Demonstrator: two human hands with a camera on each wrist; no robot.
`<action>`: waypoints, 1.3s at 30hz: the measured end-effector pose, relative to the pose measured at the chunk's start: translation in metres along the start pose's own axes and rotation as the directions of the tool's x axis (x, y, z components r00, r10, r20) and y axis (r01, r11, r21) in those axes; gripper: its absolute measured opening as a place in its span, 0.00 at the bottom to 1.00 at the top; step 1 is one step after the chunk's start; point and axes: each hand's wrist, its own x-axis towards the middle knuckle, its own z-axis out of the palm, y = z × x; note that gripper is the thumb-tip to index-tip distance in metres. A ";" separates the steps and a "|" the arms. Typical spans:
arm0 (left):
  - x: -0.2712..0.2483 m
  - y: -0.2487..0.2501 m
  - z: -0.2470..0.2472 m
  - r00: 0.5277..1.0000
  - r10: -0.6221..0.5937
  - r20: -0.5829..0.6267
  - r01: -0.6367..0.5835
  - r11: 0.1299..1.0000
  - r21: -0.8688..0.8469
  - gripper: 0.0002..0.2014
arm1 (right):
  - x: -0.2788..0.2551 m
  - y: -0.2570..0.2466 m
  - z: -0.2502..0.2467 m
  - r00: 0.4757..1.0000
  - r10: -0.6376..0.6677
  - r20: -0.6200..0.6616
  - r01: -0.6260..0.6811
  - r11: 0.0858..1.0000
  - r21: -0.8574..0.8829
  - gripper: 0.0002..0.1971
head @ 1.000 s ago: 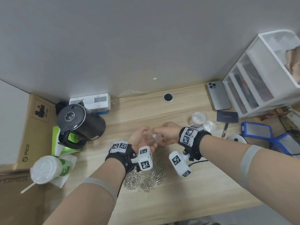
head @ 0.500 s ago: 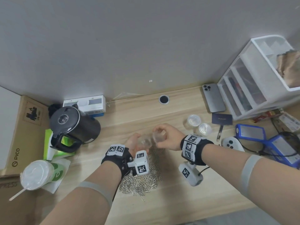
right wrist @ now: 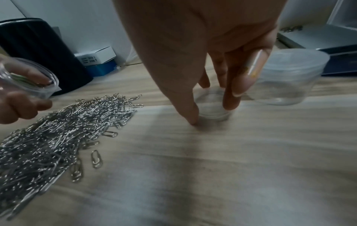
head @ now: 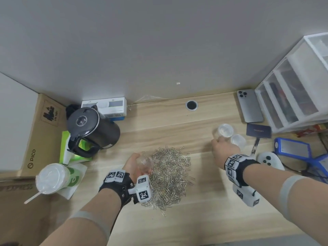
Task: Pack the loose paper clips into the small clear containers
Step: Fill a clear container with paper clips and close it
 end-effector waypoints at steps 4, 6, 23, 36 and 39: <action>-0.003 -0.006 -0.015 1.000 -0.028 0.010 0.028 0.999 -0.017 0.22 | -0.002 -0.014 0.003 0.987 -0.153 -0.058 0.159 0.980 0.120 0.28; -0.005 -0.007 -0.022 1.000 -0.022 -0.001 0.022 0.999 -0.035 0.19 | -0.006 -0.027 0.004 0.967 -0.248 -0.055 0.254 0.950 0.181 0.37; 0.031 -0.051 -0.048 0.998 0.049 0.047 -0.050 0.999 0.009 0.25 | -0.026 -0.143 0.046 0.915 -0.403 0.007 0.397 0.904 0.160 0.68; 0.049 -0.055 -0.009 0.985 0.052 0.162 -0.036 0.994 -0.104 0.24 | -0.021 -0.162 0.057 0.892 -0.435 -0.122 0.450 0.831 0.328 0.48; 0.047 -0.054 -0.005 0.982 0.060 0.180 -0.036 0.991 -0.130 0.26 | -0.022 -0.160 0.056 0.896 -0.424 -0.135 0.442 0.815 0.374 0.37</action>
